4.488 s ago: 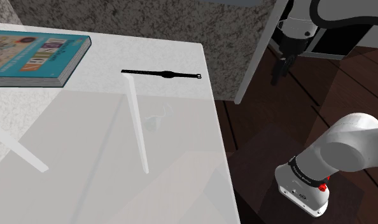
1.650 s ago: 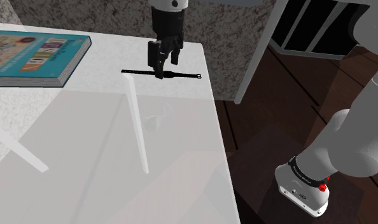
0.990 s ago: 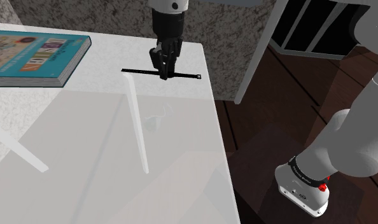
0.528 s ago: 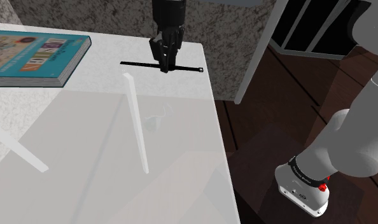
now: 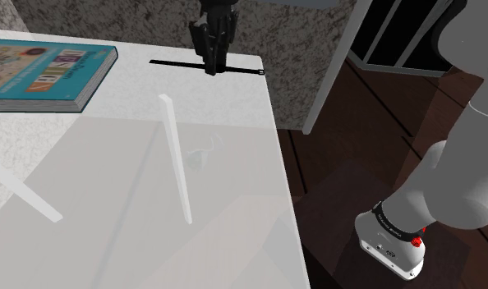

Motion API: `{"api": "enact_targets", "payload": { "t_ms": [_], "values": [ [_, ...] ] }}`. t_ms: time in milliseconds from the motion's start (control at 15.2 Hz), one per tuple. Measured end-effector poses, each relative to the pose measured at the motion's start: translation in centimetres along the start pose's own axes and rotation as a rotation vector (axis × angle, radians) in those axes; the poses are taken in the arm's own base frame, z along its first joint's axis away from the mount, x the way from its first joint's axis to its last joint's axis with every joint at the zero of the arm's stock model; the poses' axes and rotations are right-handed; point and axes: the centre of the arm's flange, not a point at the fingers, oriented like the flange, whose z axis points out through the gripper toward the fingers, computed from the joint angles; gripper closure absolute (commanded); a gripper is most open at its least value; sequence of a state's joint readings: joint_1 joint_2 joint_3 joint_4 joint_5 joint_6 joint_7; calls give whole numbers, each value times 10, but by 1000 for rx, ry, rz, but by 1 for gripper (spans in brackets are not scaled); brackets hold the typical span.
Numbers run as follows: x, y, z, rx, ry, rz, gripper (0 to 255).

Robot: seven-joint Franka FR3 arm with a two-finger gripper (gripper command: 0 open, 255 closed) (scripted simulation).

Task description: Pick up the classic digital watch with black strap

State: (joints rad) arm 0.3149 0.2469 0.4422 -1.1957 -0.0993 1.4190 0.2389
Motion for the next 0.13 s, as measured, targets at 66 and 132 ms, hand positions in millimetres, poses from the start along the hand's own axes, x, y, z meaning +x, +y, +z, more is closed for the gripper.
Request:
{"api": "enact_targets", "payload": {
  "t_ms": [66, 132],
  "values": [
    [0, 0, -5, 0, 0, 0, 255],
    [-1, 0, -8, 0, 0, 0, 255]
  ]
}}
